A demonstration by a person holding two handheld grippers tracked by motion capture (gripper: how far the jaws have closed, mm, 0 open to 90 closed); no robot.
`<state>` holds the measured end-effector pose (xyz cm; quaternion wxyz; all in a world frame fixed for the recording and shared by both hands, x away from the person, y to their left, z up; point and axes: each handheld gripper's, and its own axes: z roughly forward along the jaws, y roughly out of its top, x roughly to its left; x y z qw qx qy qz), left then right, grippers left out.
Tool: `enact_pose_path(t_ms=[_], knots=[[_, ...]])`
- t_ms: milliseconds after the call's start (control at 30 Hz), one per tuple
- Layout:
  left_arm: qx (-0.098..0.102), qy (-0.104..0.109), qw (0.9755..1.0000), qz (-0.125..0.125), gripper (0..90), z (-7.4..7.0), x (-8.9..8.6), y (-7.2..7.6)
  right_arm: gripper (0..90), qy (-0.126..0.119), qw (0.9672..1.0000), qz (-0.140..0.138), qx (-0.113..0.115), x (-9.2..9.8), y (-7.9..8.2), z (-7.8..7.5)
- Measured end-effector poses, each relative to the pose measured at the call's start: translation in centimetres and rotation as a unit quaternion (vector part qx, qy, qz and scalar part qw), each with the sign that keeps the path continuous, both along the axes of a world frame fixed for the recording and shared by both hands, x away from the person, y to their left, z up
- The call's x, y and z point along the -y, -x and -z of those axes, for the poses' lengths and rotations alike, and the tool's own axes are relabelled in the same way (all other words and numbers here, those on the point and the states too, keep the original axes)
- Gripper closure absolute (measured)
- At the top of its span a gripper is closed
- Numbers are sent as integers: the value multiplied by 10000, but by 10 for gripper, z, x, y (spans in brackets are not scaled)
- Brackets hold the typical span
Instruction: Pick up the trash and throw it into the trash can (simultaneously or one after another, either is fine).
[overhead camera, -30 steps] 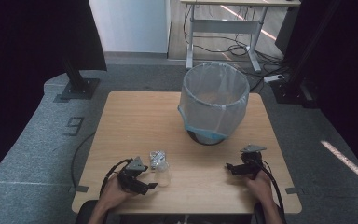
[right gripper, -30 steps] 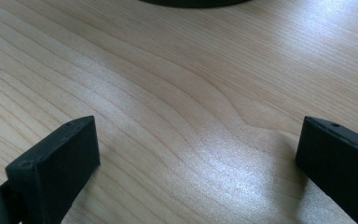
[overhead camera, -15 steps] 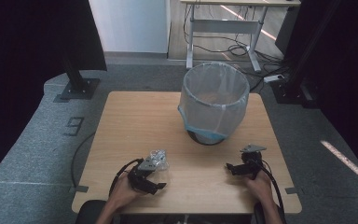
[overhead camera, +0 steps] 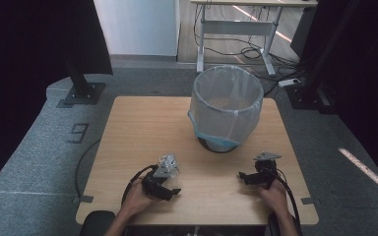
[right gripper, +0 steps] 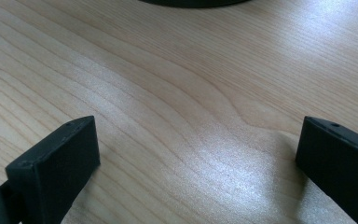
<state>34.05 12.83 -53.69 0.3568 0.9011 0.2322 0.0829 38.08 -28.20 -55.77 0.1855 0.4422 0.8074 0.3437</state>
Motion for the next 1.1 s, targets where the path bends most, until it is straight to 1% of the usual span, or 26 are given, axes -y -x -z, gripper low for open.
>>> enact_pose_path(t_ms=[167,233,333,367,467,500,600,967,1000,1100], knots=[[33,-41,10000,0,313,-2,2,0,0,1,10000,-4,1,0,0,0],[38,-16,10000,-9,321,-2,2,0,0,0,10000,-2,0,0,0,0],[54,145,9998,-83,327,-8,0,-1,0,1,10000,-3,1,0,0,0],[54,145,9998,-83,328,-8,0,-1,0,1,10000,-3,1,0,0,0],[79,276,9994,-169,330,-14,-2,-3,0,0,10000,-2,0,0,0,0],[79,276,9994,-169,331,-14,-2,-3,0,0,10000,-2,0,0,0,0],[78,354,9991,-215,333,-20,-4,-5,0,0,10000,-2,-1,0,0,0],[104,418,9987,-267,337,-32,-7,-10,0,0,10000,-2,0,0,0,0],[94,478,9984,-269,337,-35,-8,-11,0,0,10000,-2,0,0,0,0],[90,523,9982,-273,337,-39,-8,-12,0,0,10000,-2,-1,0,0,0]])
